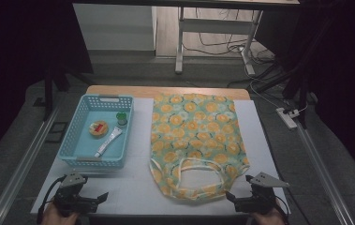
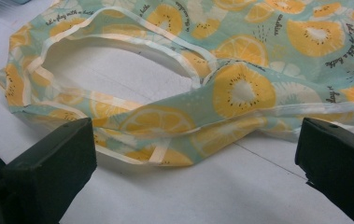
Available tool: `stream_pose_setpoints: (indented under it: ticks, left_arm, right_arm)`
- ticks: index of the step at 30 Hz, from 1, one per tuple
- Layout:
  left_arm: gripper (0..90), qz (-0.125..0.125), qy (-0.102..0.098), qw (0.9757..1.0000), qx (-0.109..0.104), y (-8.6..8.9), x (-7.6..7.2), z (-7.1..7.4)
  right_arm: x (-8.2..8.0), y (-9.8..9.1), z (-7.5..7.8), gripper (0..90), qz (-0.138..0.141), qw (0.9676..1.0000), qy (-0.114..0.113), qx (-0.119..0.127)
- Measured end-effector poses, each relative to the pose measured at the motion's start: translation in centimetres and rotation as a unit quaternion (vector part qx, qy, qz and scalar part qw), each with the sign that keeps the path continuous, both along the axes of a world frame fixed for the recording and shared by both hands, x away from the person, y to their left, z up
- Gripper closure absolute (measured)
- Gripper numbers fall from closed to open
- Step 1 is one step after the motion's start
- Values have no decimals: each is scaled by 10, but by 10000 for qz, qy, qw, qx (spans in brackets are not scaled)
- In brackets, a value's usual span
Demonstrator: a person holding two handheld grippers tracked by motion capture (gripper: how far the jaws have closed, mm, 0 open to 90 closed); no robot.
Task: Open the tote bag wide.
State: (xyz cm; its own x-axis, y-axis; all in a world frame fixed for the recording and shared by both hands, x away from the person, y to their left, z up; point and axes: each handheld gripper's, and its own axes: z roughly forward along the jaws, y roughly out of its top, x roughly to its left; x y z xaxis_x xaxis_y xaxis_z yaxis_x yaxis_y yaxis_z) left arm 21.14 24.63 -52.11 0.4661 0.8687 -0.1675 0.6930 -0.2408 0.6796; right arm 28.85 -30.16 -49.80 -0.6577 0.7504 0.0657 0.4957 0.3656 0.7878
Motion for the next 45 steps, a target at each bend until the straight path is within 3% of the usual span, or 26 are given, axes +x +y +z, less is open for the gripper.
stream_pose_setpoints:
  ticks: [10, 22, 30, 34, 40, 45]
  left_arm:
    - [0, -104, 12, 9999, 63, -4, 7, -1]
    - [0, -120, 48, 9999, 58, -4, 8, -2]
    - [2, -186, 87, 9997, 104, -5, 9, -3]
    - [2, -188, 91, 9997, 107, -5, 9, -3]
    - [4, -193, 123, 9997, 59, -4, 10, -3]
    - [4, -178, 120, 9998, 27, -4, 10, -3]
  right_arm:
    - [2, -3, 0, 0, -83, 9999, 57, 113]
    - [3, 0, -1, 0, -6, 9999, 100, 12]
    - [2, 7, -1, 0, 167, 9995, 81, -267]
    - [3, 10, 1, 0, 256, 9995, 76, -148]
    - [4, 17, 3, 0, 412, 9989, -21, -218]
    - [5, 22, 4, 0, 543, 9983, 146, -150]
